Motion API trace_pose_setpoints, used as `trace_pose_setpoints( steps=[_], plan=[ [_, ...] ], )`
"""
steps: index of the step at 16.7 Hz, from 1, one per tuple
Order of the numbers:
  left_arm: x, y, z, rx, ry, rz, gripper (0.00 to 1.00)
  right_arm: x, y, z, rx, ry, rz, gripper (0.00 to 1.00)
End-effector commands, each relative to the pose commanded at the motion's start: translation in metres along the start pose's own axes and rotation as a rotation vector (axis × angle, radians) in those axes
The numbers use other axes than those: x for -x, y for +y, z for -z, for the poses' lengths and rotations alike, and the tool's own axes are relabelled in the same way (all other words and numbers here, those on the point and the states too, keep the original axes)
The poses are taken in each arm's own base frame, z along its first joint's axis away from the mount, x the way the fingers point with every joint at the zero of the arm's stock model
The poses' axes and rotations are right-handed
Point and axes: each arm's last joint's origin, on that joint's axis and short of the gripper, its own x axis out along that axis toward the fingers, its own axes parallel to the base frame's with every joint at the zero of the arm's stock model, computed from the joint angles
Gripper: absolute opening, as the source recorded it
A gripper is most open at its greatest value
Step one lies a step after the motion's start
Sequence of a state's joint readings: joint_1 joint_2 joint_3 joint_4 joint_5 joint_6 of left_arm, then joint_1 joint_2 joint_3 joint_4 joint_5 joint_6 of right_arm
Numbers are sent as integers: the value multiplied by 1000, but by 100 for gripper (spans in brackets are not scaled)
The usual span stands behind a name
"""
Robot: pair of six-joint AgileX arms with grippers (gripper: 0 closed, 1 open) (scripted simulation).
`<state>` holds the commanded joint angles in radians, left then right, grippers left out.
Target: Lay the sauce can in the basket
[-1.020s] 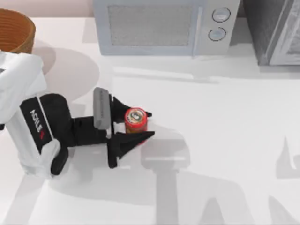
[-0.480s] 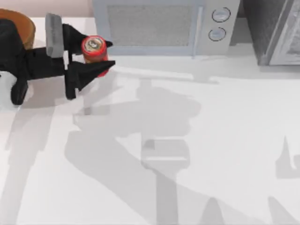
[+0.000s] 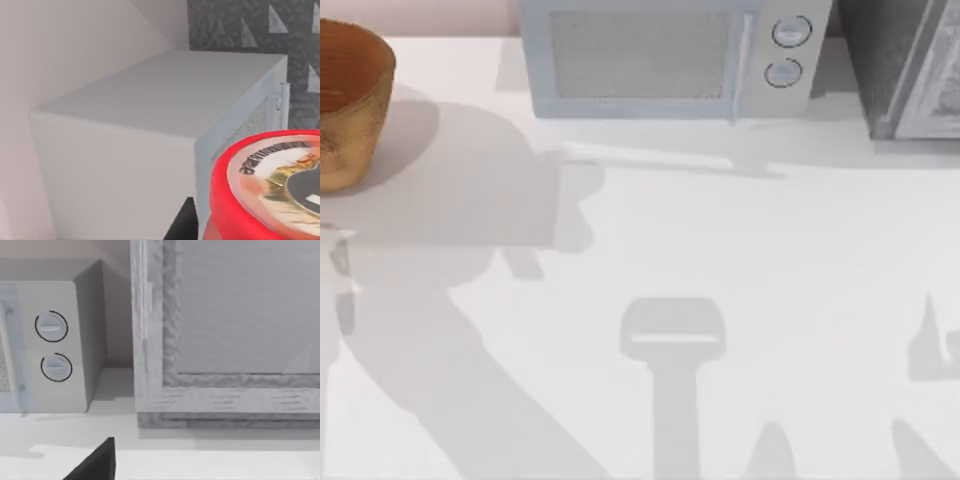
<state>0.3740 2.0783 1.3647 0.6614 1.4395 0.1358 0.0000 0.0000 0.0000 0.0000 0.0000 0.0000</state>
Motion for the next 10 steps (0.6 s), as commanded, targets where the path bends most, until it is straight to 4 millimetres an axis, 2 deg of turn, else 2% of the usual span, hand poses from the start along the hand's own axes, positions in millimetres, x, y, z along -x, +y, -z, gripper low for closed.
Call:
trace_pose_setpoints(
  steps=[3, 5, 6, 10],
  plan=[
    [64, 17, -15, 51, 13, -151, 0, 0, 0, 0, 0, 0, 0, 100],
    [88, 22, -19, 75, 16, -210, 0, 0, 0, 0, 0, 0, 0, 100],
    [94, 22, -21, 81, 16, -225, 0, 0, 0, 0, 0, 0, 0, 100],
    [95, 22, -21, 82, 16, -229, 0, 0, 0, 0, 0, 0, 0, 100]
  ],
)
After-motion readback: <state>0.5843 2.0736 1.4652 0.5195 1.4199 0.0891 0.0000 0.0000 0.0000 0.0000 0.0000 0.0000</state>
